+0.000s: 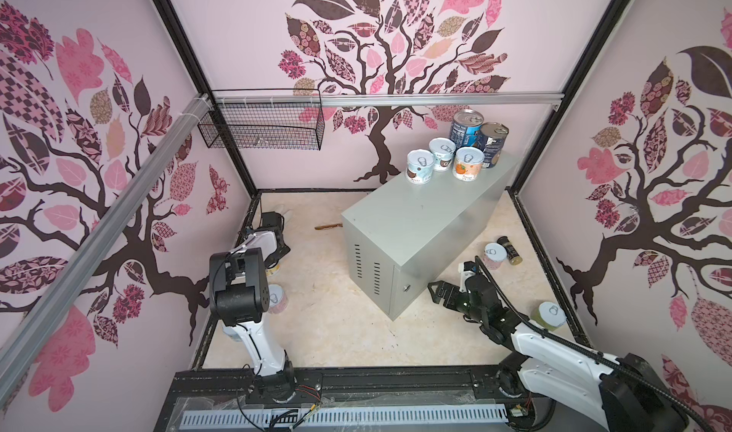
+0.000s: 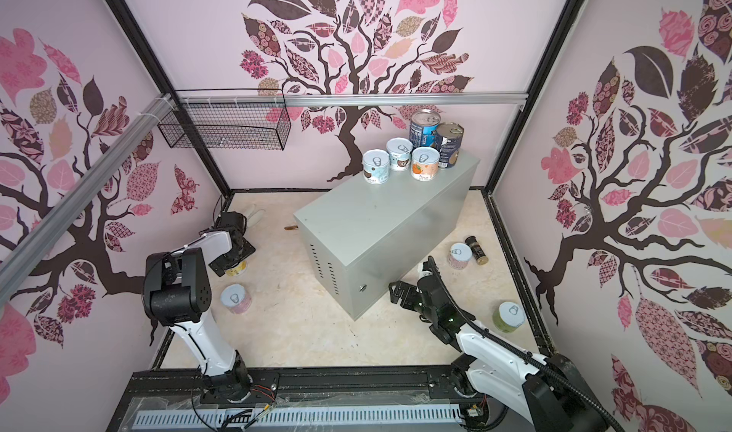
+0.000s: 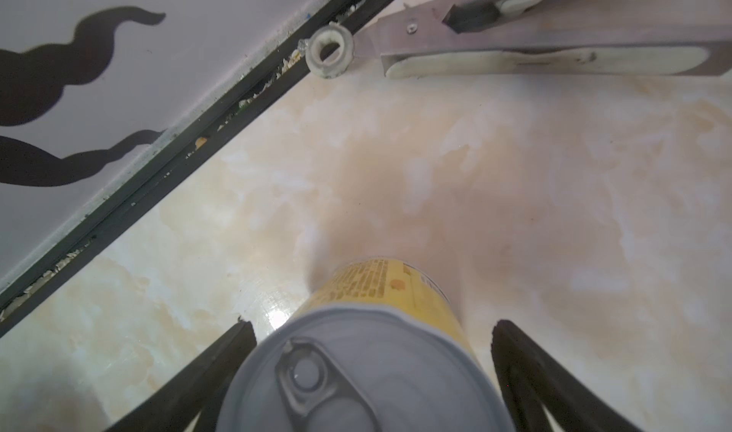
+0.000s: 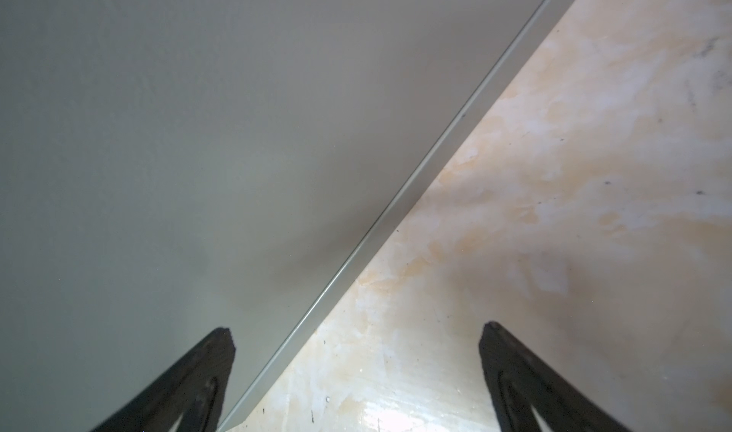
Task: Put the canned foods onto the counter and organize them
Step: 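Grasp the yellow-labelled floor can with the left gripper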
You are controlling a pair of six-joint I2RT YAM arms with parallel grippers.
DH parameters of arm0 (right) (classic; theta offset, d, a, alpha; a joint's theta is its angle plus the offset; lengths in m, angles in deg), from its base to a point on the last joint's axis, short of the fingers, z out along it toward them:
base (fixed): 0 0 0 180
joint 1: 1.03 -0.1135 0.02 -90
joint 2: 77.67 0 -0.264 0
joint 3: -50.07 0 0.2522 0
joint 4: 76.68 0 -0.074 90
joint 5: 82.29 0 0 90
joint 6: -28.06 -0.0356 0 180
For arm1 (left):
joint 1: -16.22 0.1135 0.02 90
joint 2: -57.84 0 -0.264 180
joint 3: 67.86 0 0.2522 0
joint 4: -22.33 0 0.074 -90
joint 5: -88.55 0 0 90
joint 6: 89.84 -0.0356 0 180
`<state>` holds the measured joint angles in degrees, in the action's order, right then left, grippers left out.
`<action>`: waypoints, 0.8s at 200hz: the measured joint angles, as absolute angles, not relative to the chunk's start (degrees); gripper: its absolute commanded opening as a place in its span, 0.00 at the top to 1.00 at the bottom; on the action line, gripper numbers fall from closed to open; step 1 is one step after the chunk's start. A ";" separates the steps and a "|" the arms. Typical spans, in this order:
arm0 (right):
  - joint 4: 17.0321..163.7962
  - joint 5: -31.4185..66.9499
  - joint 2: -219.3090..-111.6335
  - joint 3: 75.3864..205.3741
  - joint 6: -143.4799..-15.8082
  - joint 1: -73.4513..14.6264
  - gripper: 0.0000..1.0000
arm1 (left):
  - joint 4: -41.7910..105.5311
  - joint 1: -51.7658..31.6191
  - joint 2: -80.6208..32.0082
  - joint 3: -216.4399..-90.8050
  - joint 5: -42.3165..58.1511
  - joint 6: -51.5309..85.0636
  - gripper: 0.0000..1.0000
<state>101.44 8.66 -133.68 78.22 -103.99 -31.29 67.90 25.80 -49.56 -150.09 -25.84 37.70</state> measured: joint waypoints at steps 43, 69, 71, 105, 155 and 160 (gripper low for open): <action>101.62 8.66 -133.88 78.22 -103.99 -31.27 0.00 | 68.80 26.24 -51.66 -151.68 -24.04 37.72 0.06; 101.81 8.64 -133.88 78.13 -103.99 -31.27 0.00 | 68.80 26.37 -51.72 -152.03 -22.99 37.70 0.08; 101.81 8.66 -133.88 78.11 -103.96 -31.27 0.00 | 68.80 26.37 -51.72 -152.03 -22.93 37.74 0.08; 101.81 8.66 -133.88 78.07 -103.96 -31.27 0.00 | 69.02 26.85 -51.72 -152.03 -22.08 37.70 0.14; 101.79 8.66 -133.88 78.02 -103.92 -31.27 0.00 | 68.71 27.16 -51.74 -152.56 -20.48 37.24 0.36; 101.79 8.66 -133.85 78.02 -103.92 -31.25 0.00 | 68.69 27.16 -51.77 -152.56 -20.24 37.28 0.36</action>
